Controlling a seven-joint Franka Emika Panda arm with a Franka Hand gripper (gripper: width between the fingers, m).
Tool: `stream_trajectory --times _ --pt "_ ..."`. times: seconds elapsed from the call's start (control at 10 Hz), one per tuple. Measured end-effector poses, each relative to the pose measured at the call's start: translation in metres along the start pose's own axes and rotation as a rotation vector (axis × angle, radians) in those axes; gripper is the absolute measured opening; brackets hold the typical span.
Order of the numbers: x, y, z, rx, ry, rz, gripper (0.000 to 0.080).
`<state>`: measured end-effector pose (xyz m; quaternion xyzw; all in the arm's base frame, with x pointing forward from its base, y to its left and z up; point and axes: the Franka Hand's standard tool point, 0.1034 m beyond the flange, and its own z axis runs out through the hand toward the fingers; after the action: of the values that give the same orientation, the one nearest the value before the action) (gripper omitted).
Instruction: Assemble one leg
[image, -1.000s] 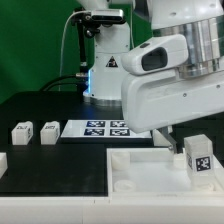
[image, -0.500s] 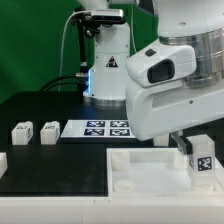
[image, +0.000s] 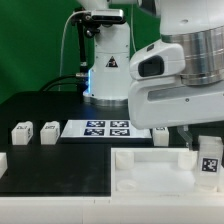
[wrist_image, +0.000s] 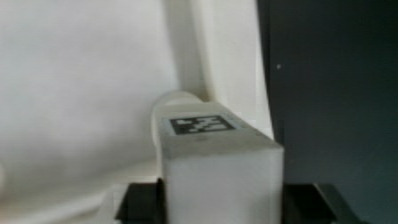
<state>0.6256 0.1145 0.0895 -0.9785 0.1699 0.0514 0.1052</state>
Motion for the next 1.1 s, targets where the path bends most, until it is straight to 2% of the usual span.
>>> stream_trajectory --times 0.3,0.5,0.8,1.0,1.1 --pt "0.0013 0.0022 0.0005 0.030 -0.063 0.389 0.0303" --pt "0.0035 0.0017 0.0008 0.065 -0.086 0.667 0.0303" --pt "0.0042 -0.0020 0.0008 0.077 -0.089 0.896 0.0303" --pt "0.0043 -0.0025 0.0010 0.078 -0.088 0.906 0.0303" --pt "0.0041 -0.0026 0.0013 0.079 -0.087 0.875 0.0482"
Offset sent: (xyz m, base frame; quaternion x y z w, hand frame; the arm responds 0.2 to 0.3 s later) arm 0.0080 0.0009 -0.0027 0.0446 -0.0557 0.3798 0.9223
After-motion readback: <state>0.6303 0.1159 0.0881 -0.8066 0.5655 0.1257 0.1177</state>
